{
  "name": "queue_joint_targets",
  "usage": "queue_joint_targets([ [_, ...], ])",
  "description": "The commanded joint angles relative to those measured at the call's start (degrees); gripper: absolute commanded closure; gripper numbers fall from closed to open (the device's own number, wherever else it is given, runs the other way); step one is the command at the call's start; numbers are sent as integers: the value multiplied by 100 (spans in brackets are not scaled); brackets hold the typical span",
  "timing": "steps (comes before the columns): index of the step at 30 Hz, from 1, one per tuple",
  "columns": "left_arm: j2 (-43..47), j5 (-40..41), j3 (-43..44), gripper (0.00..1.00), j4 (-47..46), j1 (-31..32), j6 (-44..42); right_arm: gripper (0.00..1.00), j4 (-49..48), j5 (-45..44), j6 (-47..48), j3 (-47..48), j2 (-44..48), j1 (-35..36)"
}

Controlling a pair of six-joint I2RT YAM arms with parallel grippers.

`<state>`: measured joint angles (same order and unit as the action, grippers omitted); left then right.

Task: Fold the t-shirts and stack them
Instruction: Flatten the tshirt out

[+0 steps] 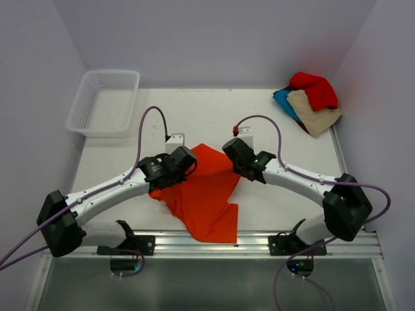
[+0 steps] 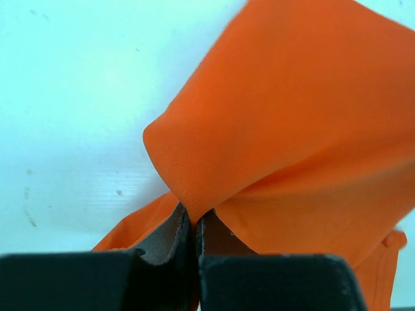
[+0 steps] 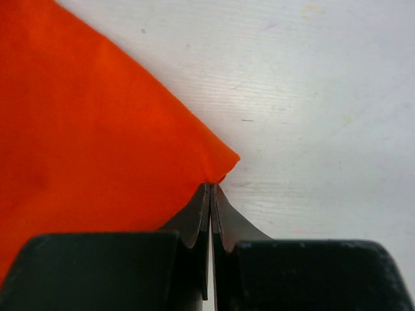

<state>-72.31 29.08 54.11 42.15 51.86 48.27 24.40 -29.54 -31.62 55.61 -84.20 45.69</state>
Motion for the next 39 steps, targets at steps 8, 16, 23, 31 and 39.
queue_joint_targets([
  [8,-353,881,1215,99,-329,-1317,-2101,100,1110,-1845,-521,-182,2021,-16],
  [16,-1890,474,2384,65,-655,-2057,-2270,100,1269,-1529,-591,-279,2005,-16],
  [23,-2358,109,2729,0,-936,-1952,-2313,89,1189,-1361,-697,-174,1390,-16],
  [31,-1356,-1334,1525,4,-85,-65,-1525,13,1260,-1546,-793,-139,1196,-16],
  [39,-1372,-1853,294,12,40,1528,-214,12,1286,-1836,-969,-95,1222,-157],
])
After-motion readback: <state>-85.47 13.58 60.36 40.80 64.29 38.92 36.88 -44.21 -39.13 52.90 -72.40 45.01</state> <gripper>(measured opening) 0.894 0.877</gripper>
